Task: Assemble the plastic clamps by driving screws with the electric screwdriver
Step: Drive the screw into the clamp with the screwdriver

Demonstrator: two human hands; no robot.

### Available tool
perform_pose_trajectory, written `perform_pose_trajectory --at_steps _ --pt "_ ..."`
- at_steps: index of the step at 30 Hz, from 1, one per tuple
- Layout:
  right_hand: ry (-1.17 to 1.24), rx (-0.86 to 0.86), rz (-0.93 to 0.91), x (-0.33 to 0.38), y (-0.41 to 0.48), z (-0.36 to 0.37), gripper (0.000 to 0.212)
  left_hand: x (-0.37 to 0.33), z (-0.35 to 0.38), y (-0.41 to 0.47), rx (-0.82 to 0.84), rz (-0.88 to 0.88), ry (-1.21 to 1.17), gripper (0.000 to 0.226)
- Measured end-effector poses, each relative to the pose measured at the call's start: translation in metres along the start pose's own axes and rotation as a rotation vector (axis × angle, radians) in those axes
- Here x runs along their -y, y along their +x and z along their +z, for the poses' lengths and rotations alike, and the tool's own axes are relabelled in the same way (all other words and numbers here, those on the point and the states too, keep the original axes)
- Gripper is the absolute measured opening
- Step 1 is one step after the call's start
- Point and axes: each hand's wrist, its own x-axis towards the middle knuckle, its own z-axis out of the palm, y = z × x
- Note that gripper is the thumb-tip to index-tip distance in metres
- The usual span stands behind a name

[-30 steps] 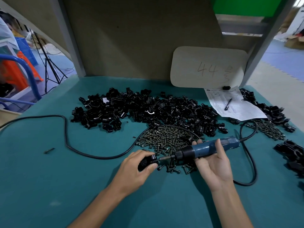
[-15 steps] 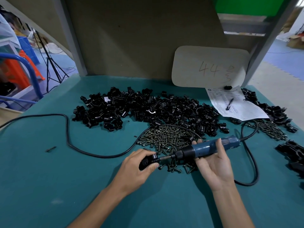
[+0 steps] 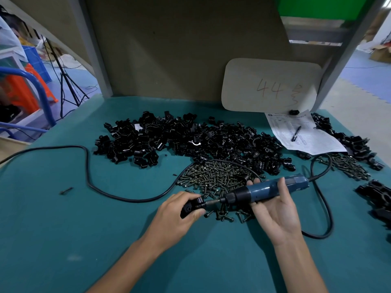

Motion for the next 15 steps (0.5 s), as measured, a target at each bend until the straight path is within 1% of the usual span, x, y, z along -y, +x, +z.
perform_pose_trajectory --at_steps 6,9,12,15 --pt "0.002 -0.014 -0.003 0.0003 -0.0003 0.0001 0.060 0.0008 0.0003 0.0013 0.004 -0.015 0.007 0.037" --pt "-0.002 -0.017 -0.002 0.0001 -0.0010 0.0014 0.059 0.0023 0.0009 0.0012 0.007 -0.040 0.003 0.037" --pt "0.000 -0.007 -0.008 -0.0016 -0.0016 0.0034 0.061 0.0033 0.0003 0.0023 -0.007 -0.061 -0.045 0.033" --pt "-0.014 0.027 -0.018 -0.0023 -0.0027 0.0068 0.057 0.0042 -0.0013 0.0045 -0.001 -0.106 -0.187 0.018"
